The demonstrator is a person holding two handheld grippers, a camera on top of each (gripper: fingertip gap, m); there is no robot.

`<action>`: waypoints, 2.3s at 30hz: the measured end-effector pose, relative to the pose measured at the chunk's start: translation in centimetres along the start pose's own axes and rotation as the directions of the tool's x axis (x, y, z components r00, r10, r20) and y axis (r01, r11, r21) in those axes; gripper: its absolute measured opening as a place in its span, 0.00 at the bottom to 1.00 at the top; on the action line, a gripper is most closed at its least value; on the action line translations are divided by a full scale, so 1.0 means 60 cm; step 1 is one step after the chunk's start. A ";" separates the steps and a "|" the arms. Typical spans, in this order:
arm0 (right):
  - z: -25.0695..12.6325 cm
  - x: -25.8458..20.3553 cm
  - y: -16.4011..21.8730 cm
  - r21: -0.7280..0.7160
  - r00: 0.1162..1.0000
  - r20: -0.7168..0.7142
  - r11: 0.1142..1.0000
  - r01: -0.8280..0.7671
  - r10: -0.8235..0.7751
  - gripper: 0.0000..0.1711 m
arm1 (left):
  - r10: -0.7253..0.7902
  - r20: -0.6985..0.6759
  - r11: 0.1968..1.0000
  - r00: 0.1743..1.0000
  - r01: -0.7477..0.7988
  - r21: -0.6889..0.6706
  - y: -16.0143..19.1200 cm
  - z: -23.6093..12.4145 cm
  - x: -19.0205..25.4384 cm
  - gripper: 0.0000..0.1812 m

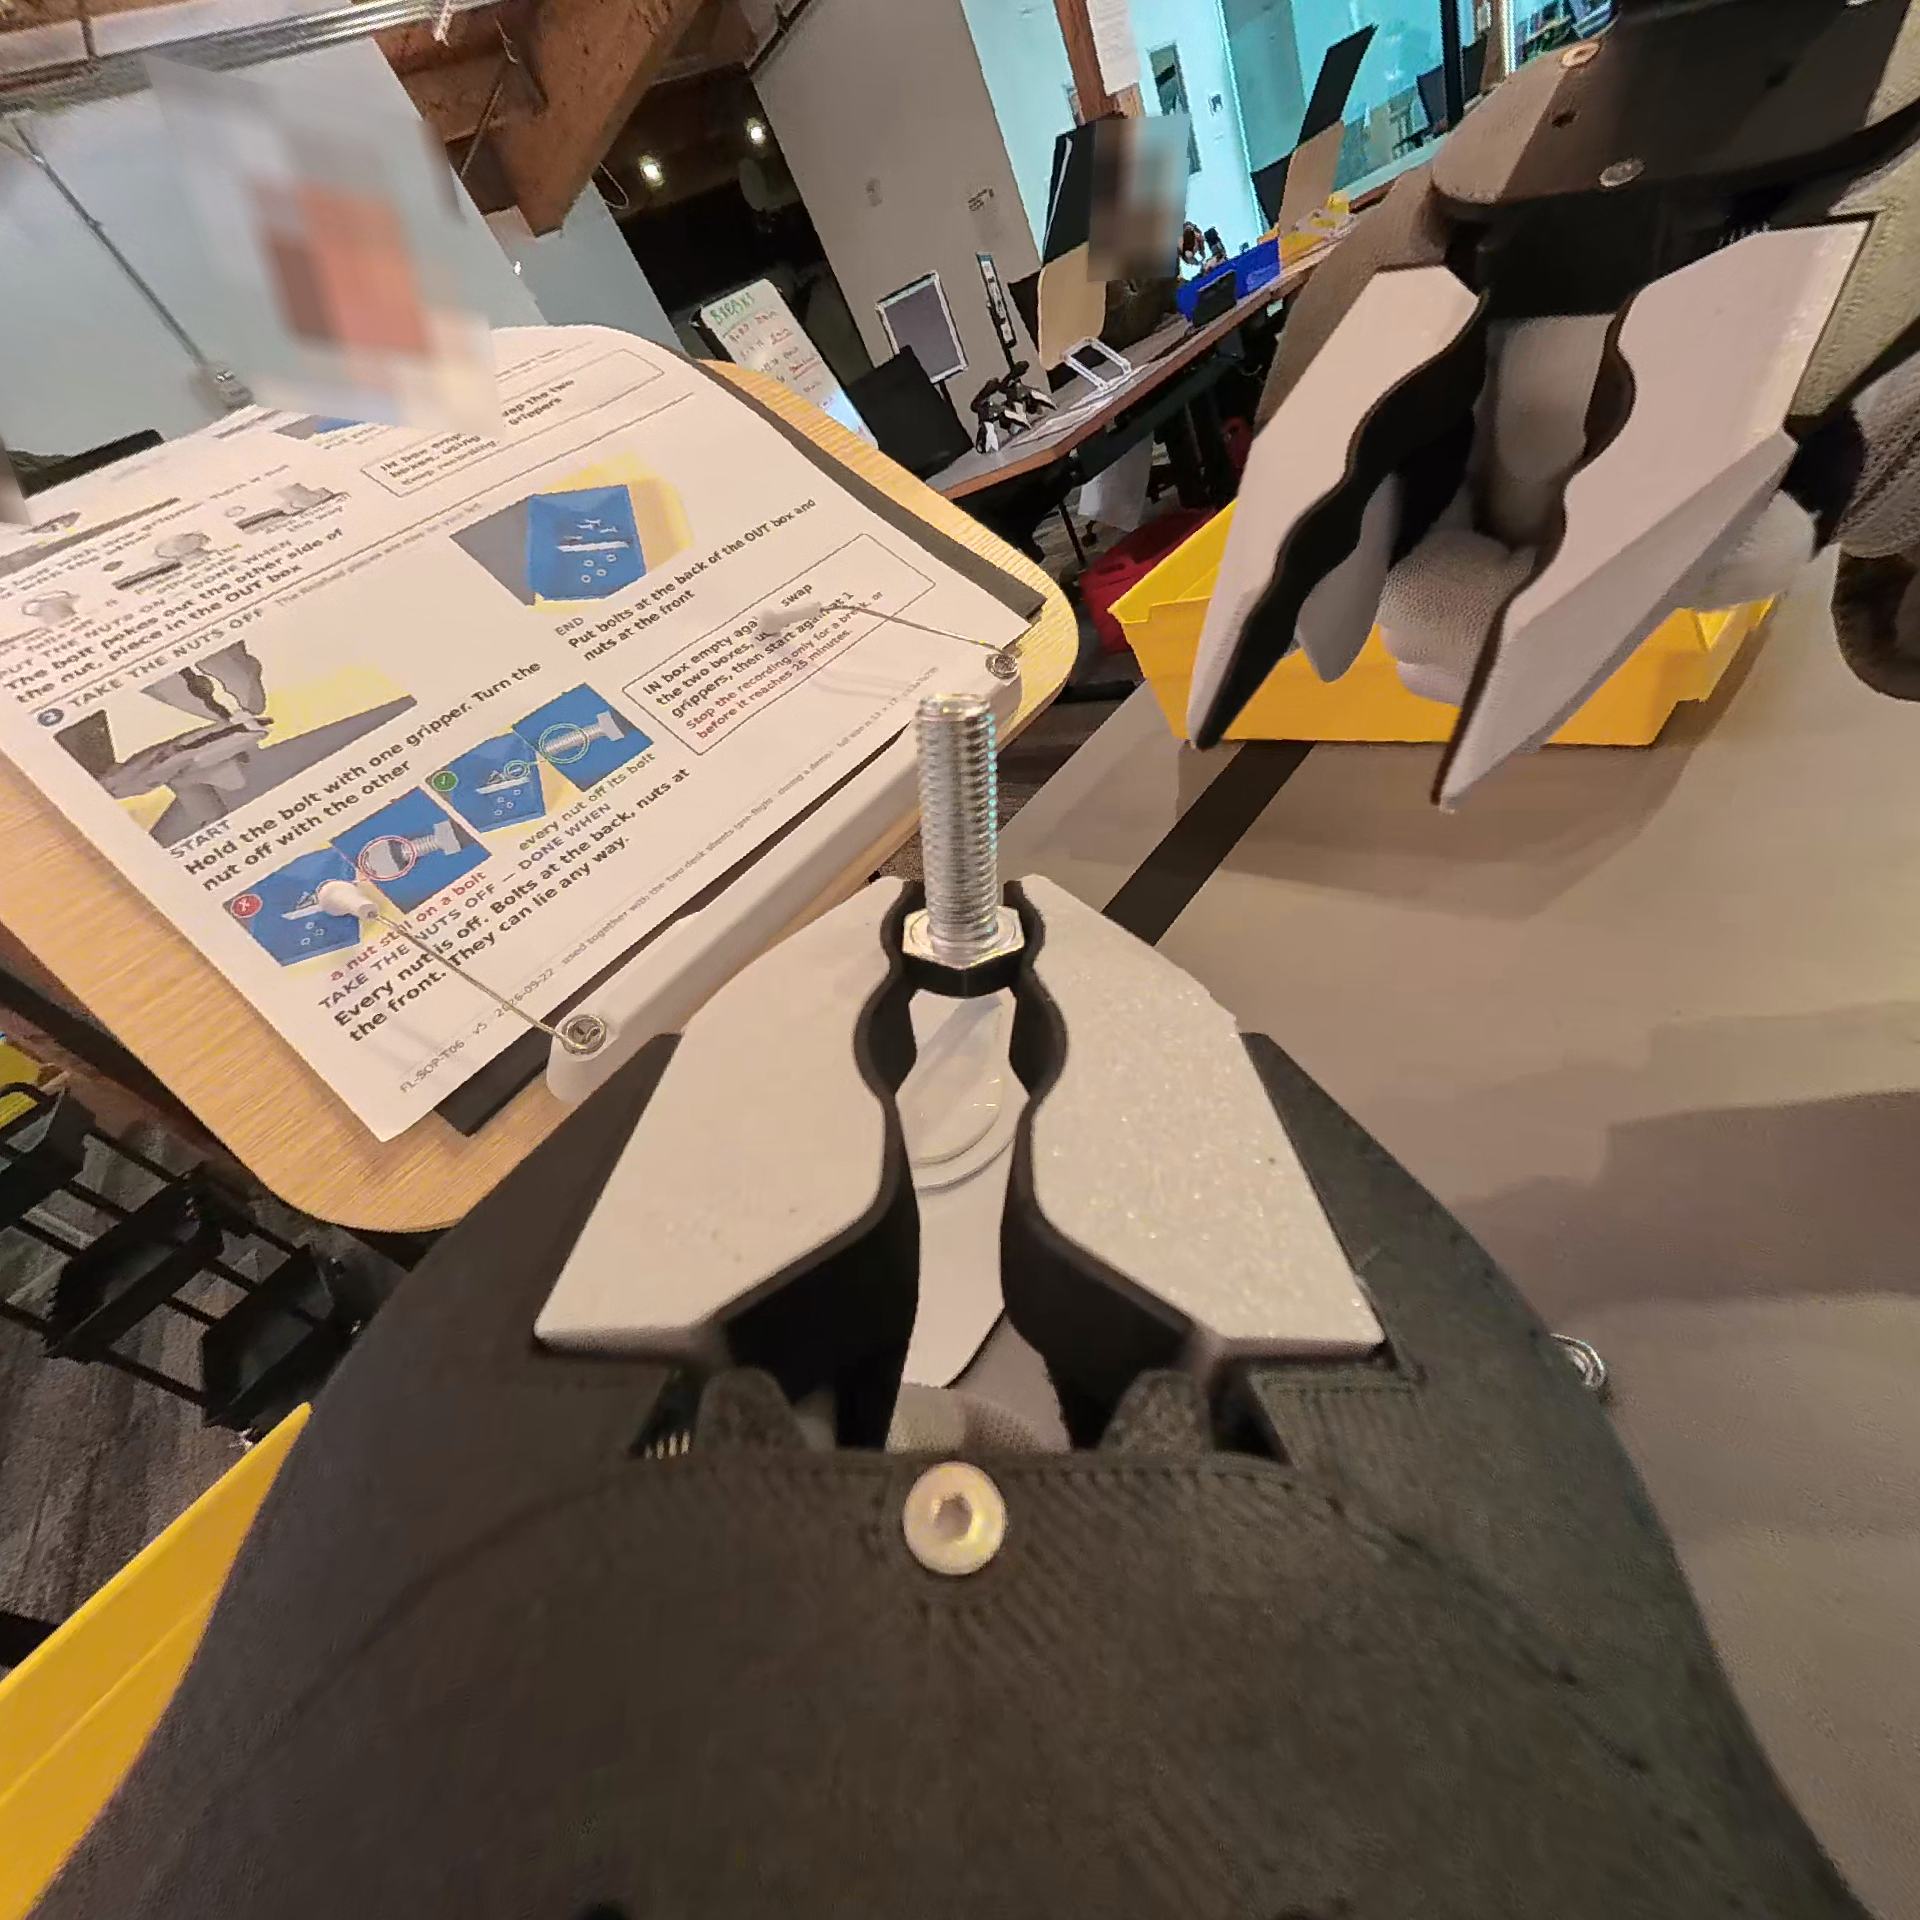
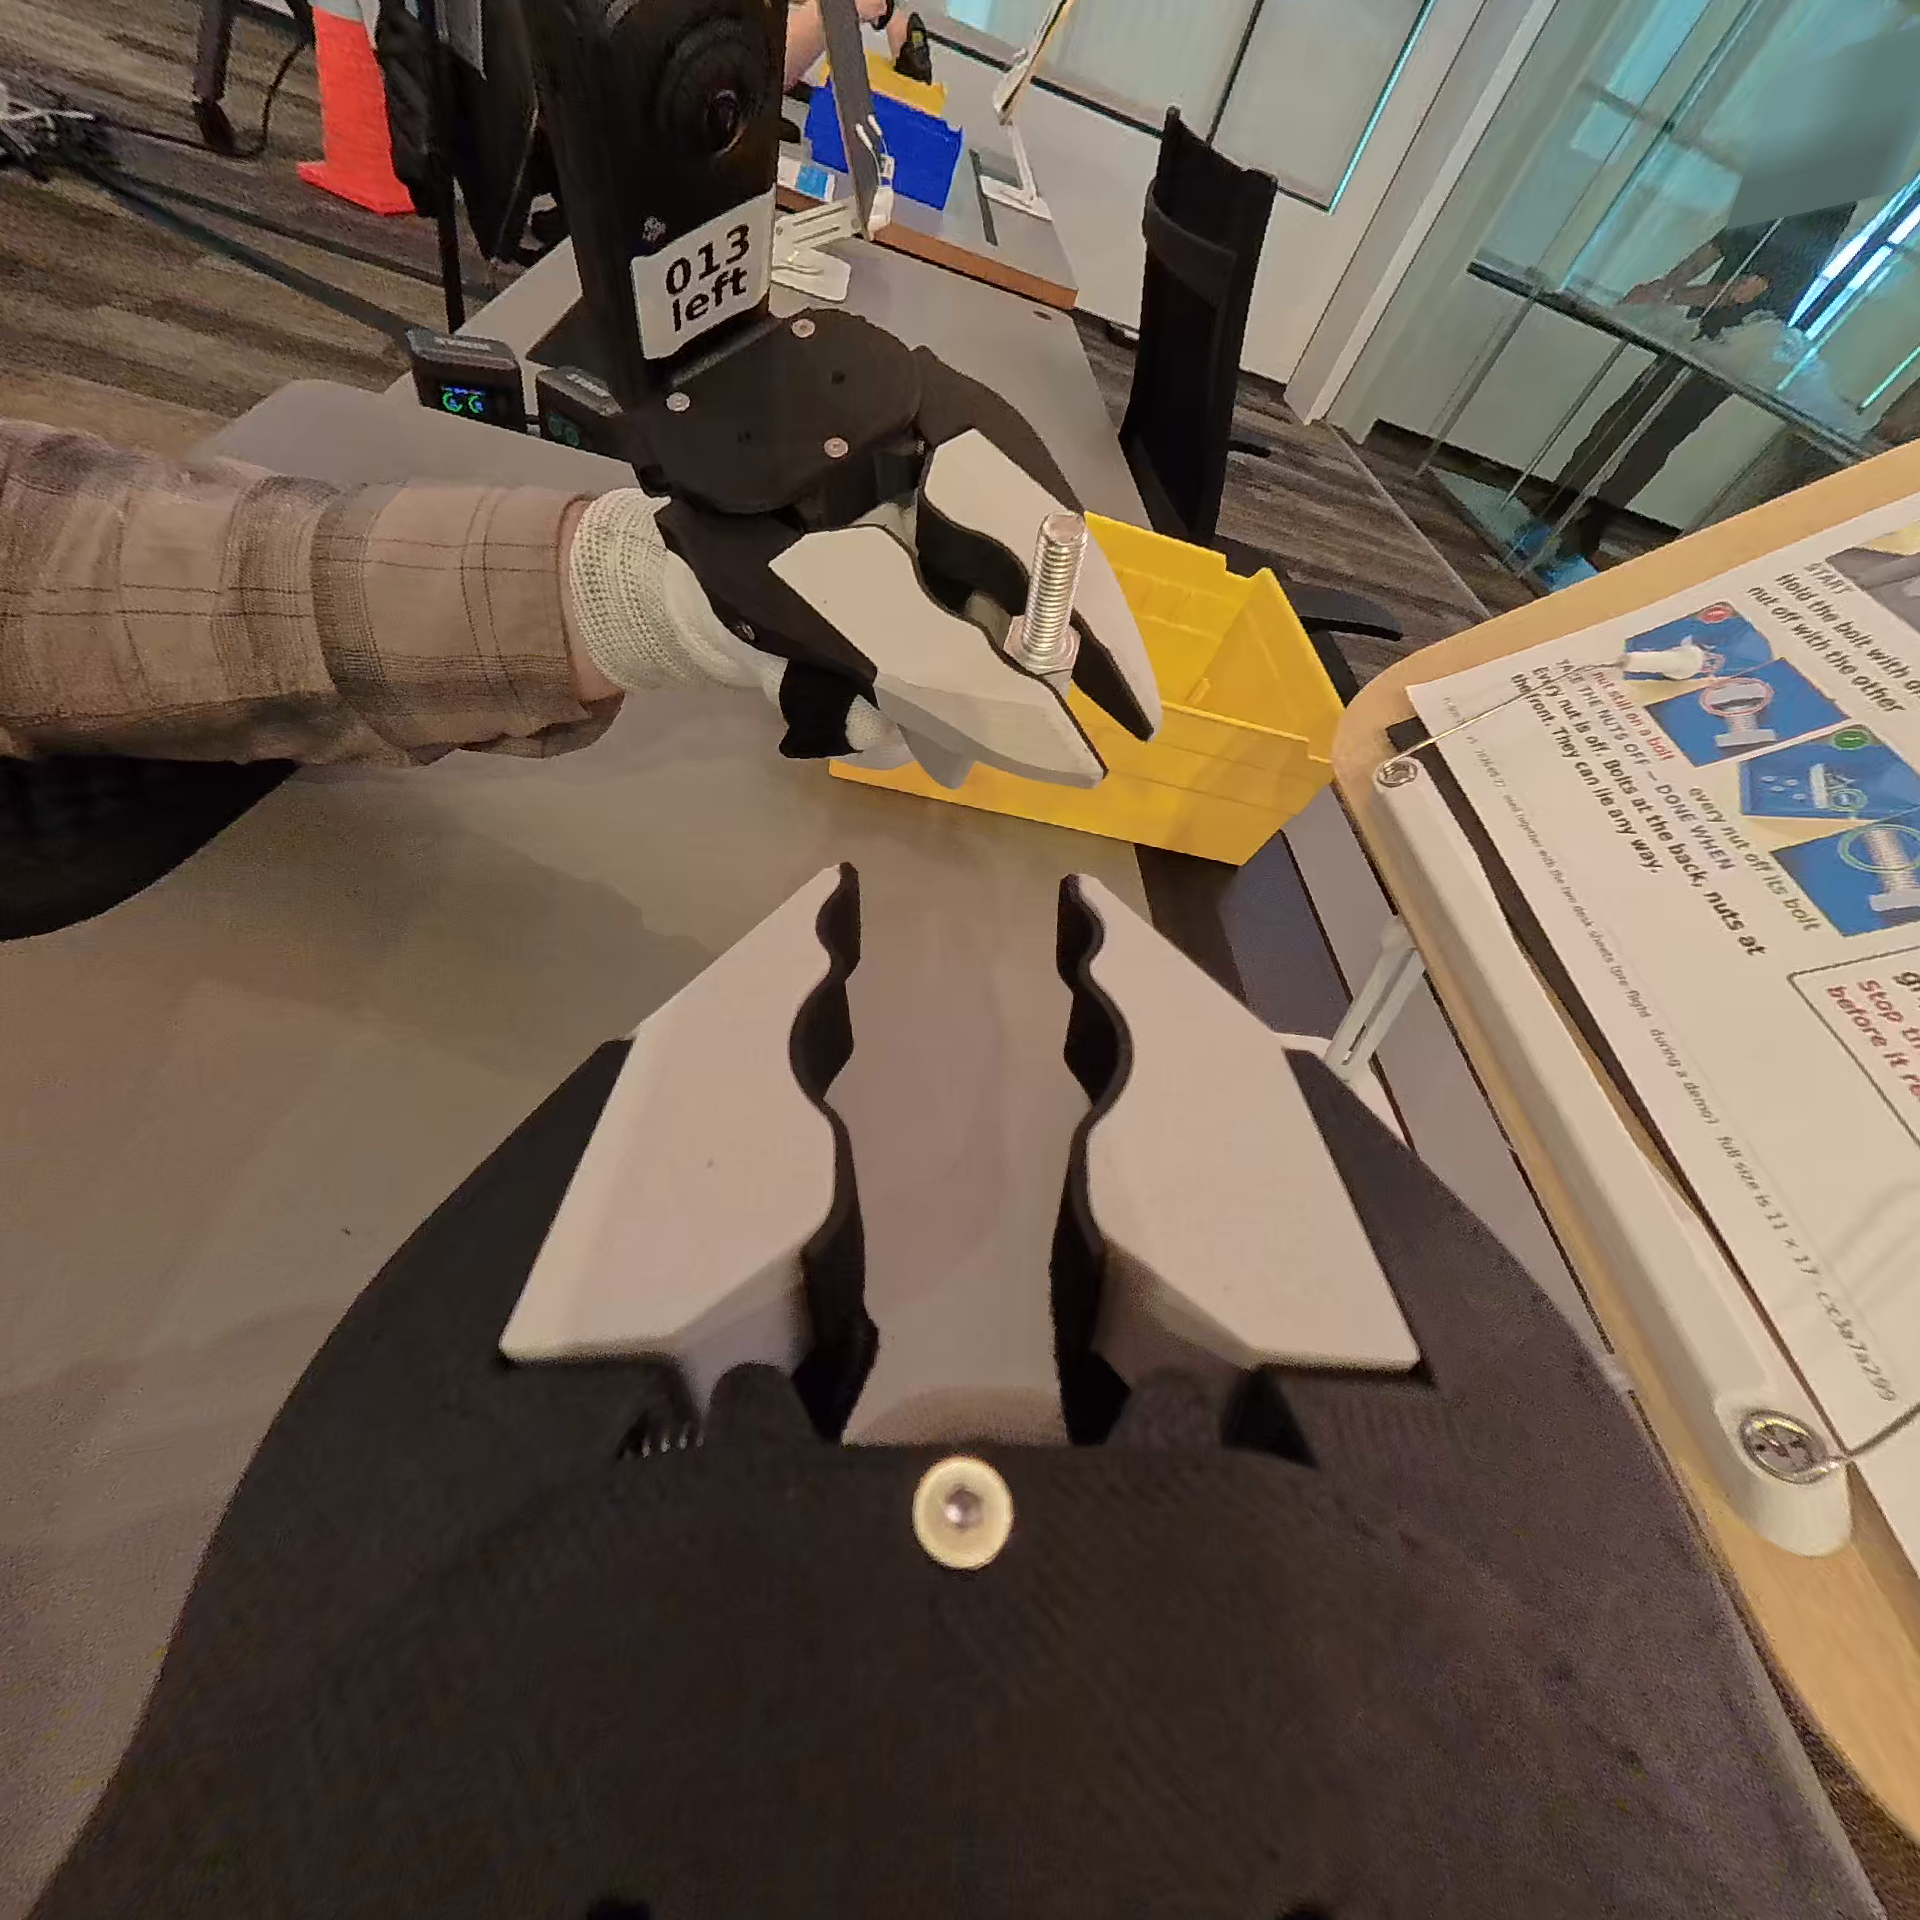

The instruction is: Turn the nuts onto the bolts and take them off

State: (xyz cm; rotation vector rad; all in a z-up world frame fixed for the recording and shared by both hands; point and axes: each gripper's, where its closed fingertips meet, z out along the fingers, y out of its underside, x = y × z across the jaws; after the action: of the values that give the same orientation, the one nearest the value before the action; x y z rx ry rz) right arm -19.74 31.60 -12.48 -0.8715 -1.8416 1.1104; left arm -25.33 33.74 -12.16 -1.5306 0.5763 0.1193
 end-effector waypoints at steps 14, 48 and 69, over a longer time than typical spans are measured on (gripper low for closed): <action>0.020 -0.019 0.008 -0.033 0.998 0.046 0.999 0.034 -0.032 0.21 | 0.011 0.005 1.000 1.000 -0.011 -0.005 -0.001 -0.003 -0.002 0.08; 0.017 -0.022 0.043 0.040 0.990 0.112 0.995 -0.087 0.082 0.24 | -0.014 -0.020 1.000 1.000 0.015 0.022 -0.007 -0.010 -0.005 0.08; 0.015 -0.063 0.114 0.012 0.973 0.063 0.975 -0.222 0.221 0.24 | -0.007 -0.015 0.999 1.000 0.008 0.054 -0.029 -0.030 -0.018 0.08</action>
State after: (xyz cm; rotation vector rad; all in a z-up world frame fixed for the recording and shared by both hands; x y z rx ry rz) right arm -17.85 30.60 -20.04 -1.0628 -1.8127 1.3030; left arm -25.99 32.21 -10.03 -1.4820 0.5805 0.0861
